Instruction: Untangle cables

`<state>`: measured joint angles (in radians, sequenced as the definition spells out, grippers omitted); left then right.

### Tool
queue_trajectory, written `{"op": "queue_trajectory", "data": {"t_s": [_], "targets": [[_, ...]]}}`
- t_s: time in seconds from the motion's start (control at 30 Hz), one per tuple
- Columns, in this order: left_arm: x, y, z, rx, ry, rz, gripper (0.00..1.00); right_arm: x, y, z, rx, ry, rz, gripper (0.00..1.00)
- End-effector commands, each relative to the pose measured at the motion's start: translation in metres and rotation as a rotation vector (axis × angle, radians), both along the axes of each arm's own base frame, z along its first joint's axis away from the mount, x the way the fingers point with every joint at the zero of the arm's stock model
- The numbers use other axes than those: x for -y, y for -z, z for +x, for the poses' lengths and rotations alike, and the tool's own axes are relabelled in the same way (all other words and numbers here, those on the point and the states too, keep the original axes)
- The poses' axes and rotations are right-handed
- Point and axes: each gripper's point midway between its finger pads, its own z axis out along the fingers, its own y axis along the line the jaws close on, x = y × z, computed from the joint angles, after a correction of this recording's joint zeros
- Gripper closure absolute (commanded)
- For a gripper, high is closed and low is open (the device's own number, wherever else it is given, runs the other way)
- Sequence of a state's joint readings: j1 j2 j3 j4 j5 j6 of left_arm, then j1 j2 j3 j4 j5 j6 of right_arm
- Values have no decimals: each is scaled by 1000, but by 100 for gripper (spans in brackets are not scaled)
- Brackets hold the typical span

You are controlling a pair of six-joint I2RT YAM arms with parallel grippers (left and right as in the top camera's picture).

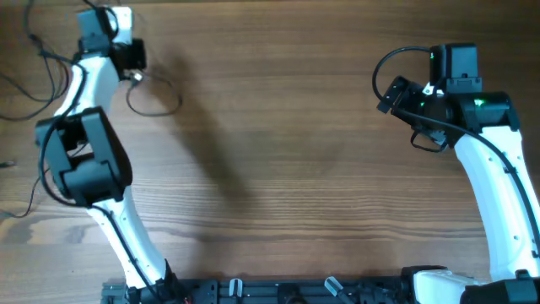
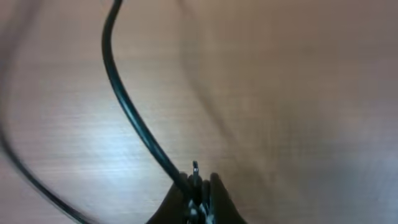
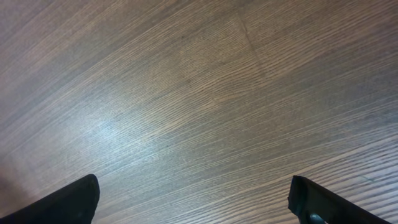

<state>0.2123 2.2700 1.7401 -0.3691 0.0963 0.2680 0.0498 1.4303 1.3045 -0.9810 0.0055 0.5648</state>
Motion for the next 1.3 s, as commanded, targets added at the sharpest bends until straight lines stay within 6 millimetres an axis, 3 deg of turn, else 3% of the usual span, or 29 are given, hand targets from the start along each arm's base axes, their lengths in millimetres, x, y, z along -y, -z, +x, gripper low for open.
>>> {"op": "queue_trajectory", "data": {"t_s": [0.0, 0.17, 0.2, 0.23, 0.37, 0.47, 0.63, 0.8, 0.9, 0.97, 1.13, 1.27], "targets": [[-9, 20, -21, -106, -110, -29, 96, 2, -8, 3, 27, 17, -7, 0], [-1, 29, -45, -214, -116, -51, 96, 2, -9, 5, 36, 15, -7, 0], [-1, 24, -46, -212, -117, -52, 90, 1, -8, 4, 31, 15, -7, 0], [-2, 13, -44, -190, -136, -58, 0, 2, -7, 3, 25, 14, -8, 0], [-1, -73, -38, -31, -270, -161, 0, 2, -5, -2, 4, 18, -8, 0], [30, -149, -57, 58, -171, -269, 0, 2, -5, -2, 4, 23, -5, 0], [79, -249, -118, 147, -10, -415, 0, 4, -7, 2, 21, 28, -16, 0], [108, -314, -182, 274, 64, -387, 0, 7, -7, 1, 19, 32, -37, 0], [124, -333, -214, 377, 118, -371, 0, 7, -6, 1, 17, 32, -37, 0], [133, -331, -235, 425, 145, -366, 0, 7, -6, 1, 18, 32, -37, 0], [141, -295, -276, 478, 162, -359, 0, 7, -6, 1, 18, 32, -37, 0], [144, -269, -298, 453, 157, -365, 0, 7, -7, 2, 22, 32, -36, 0]]}}
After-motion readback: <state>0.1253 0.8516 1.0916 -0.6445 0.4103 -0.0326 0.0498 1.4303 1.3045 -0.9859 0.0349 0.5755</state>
